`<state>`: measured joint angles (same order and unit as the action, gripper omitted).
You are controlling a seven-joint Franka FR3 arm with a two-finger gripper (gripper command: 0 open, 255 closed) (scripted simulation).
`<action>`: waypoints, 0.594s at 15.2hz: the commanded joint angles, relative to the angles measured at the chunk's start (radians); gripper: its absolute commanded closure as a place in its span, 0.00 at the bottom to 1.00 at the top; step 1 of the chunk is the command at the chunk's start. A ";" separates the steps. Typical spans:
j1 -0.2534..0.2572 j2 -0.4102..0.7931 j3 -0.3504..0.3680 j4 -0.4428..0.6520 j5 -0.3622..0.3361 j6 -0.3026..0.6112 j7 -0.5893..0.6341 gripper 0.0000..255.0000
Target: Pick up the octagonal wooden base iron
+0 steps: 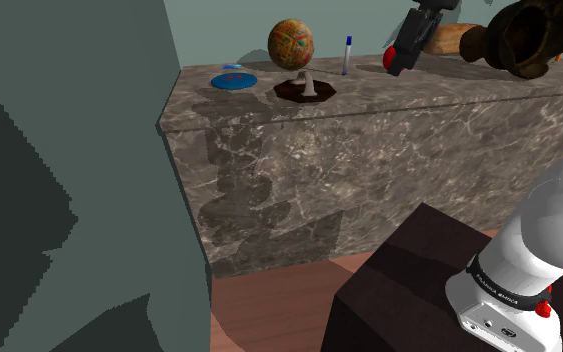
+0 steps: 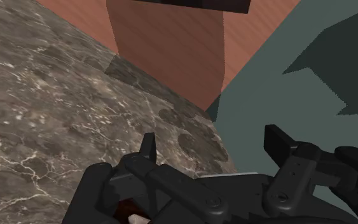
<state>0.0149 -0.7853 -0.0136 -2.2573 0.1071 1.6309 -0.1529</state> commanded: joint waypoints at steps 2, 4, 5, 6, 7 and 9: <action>-0.007 0.038 0.010 0.017 0.000 0.020 0.023 0.00; -0.021 0.115 0.028 0.055 -0.001 0.056 0.069 0.00; -0.028 0.154 0.037 0.076 -0.002 0.072 0.092 0.00; -0.035 0.193 0.045 0.098 -0.005 0.087 0.115 0.00; -0.043 0.232 0.052 0.121 -0.008 0.101 0.138 0.00; -0.057 0.310 0.066 0.172 -0.017 0.124 0.185 0.00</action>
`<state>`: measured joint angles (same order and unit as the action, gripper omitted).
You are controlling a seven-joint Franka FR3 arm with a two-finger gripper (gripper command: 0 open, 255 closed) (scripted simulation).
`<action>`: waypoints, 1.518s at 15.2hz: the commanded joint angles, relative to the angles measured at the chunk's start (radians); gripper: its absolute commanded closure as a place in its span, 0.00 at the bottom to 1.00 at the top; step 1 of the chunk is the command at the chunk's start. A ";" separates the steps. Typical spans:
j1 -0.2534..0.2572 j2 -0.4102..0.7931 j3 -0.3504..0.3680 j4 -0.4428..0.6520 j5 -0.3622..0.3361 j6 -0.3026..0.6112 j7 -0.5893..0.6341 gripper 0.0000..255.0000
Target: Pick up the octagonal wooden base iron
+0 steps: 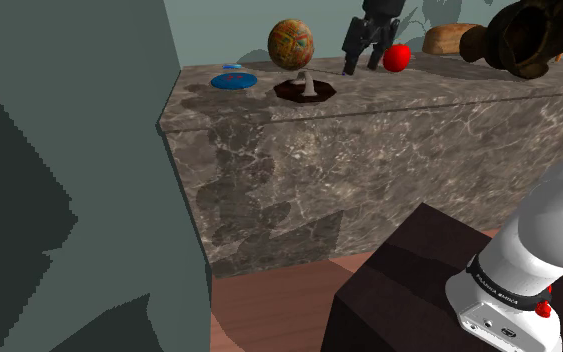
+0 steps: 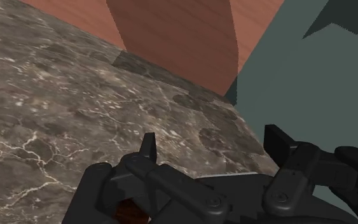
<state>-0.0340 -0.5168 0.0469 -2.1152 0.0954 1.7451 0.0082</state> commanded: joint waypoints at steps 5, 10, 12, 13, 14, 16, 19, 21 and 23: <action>-0.040 0.240 0.031 0.179 -0.038 0.045 0.142 0.00; -0.063 0.440 0.039 0.361 -0.081 0.047 0.258 0.00; -0.069 0.522 0.037 0.444 -0.098 0.037 0.301 0.00; -0.071 0.564 0.035 0.488 -0.107 0.030 0.322 0.00; -0.073 0.605 0.032 0.534 -0.115 0.022 0.343 0.00; -0.075 0.691 0.024 0.633 -0.129 0.000 0.381 0.00; -0.078 0.828 0.008 0.803 -0.147 -0.046 0.434 0.00; -0.079 0.842 0.005 0.807 -0.148 -0.038 0.440 0.00; -0.079 0.836 0.005 0.771 -0.148 -0.008 0.441 0.00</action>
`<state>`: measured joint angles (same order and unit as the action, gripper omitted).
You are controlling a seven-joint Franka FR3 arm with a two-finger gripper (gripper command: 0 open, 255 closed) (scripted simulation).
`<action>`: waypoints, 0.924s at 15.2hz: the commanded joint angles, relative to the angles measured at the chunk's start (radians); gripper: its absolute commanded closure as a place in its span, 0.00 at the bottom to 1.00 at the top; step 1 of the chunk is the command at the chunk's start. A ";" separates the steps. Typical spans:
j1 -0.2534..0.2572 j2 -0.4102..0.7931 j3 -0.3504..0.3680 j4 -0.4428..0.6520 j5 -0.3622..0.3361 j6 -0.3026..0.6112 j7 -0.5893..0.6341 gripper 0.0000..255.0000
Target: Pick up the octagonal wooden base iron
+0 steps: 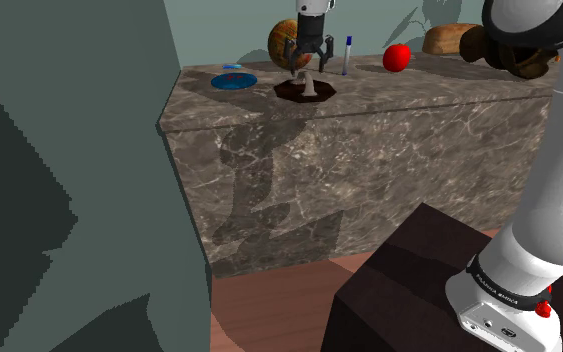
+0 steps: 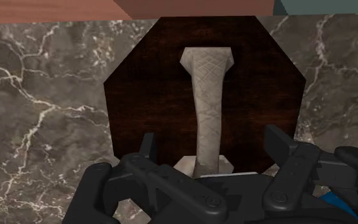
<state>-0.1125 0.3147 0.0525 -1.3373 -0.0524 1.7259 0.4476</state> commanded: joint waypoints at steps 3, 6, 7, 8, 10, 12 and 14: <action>-0.001 -0.001 -0.001 -0.056 0.000 0.055 0.003 0.00; -0.002 -0.003 -0.001 -0.080 -0.001 0.077 0.004 0.00; -0.002 -0.004 -0.001 -0.080 -0.001 0.076 0.004 1.00; -0.002 -0.004 -0.001 -0.081 -0.001 0.077 0.004 1.00; -0.002 -0.004 -0.001 -0.081 -0.001 0.077 0.004 1.00; -0.002 -0.004 -0.001 -0.081 -0.001 0.077 0.004 1.00; -0.002 -0.004 -0.001 -0.081 -0.001 0.077 0.004 1.00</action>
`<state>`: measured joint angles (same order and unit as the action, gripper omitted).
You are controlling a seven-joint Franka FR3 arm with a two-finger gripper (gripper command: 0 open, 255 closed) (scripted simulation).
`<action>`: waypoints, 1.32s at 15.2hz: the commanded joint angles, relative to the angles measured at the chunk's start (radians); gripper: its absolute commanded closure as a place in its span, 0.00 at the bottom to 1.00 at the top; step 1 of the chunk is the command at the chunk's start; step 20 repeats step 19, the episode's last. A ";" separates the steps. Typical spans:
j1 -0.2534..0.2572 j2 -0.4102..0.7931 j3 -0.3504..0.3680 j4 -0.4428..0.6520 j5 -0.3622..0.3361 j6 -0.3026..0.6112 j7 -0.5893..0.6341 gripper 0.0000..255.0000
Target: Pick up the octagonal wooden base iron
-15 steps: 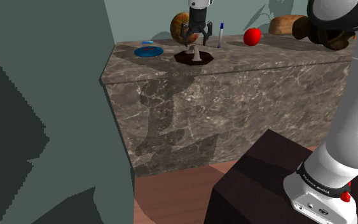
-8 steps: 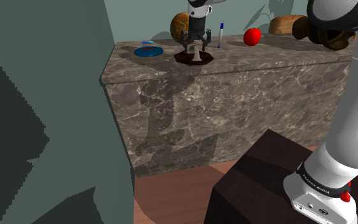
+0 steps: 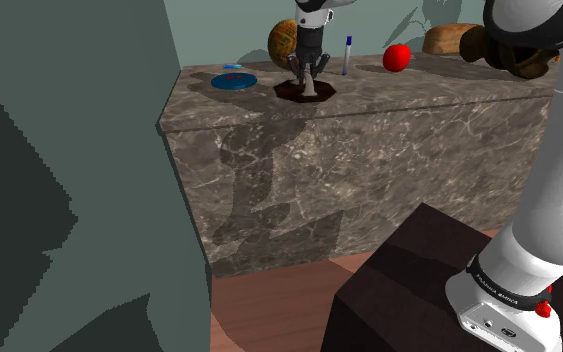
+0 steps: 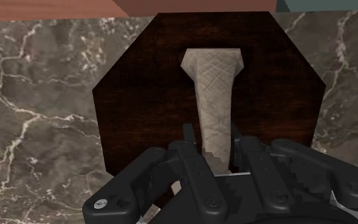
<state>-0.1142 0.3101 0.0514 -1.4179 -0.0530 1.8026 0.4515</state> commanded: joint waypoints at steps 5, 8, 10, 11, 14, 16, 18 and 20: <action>0.001 0.006 0.000 0.048 0.000 -0.042 -0.002 1.00; 0.001 0.013 0.000 0.099 0.000 -0.086 -0.003 1.00; 0.002 0.020 0.000 0.136 0.000 -0.117 -0.004 1.00; 0.003 0.024 0.000 0.156 0.000 -0.132 -0.005 1.00; 0.004 0.039 0.000 0.219 -0.001 -0.181 -0.006 1.00; 0.005 0.051 0.000 0.265 -0.001 -0.214 -0.007 1.00; 0.006 0.059 0.000 0.293 -0.002 -0.234 -0.008 1.00; 0.006 0.059 0.000 0.293 -0.002 -0.234 -0.008 1.00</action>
